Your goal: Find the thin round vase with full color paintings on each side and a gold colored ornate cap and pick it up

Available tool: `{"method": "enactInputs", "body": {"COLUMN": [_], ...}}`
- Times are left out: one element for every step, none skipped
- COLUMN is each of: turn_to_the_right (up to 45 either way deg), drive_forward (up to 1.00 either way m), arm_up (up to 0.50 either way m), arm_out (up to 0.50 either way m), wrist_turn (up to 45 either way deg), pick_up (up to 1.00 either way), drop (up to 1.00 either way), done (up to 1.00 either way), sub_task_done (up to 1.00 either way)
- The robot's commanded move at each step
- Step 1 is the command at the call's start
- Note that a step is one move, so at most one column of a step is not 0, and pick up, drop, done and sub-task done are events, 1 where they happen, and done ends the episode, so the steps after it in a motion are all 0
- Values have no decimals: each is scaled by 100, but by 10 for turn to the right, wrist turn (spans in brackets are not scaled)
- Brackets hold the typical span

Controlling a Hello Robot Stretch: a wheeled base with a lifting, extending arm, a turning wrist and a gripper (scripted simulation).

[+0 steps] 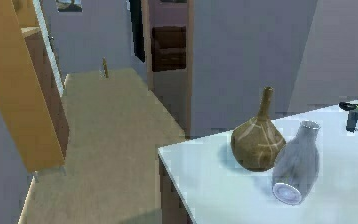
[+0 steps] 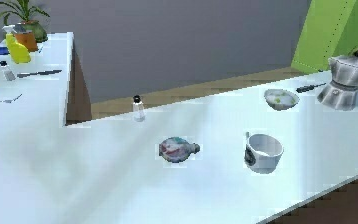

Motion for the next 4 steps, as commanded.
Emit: {"method": "enactInputs", "body": {"turn_to_the_right": [0,0,0,0], "drive_forward": [0,0,0,0], "arm_up": [38,0,0,0], "arm_out": [0,16,0,0], "wrist_turn": [0,0,450,450], "pick_up": [0,0,0,0], "drop": [0,0,0,0], "done": [0,0,0,0], "sub_task_done": [0,0,0,0]}}
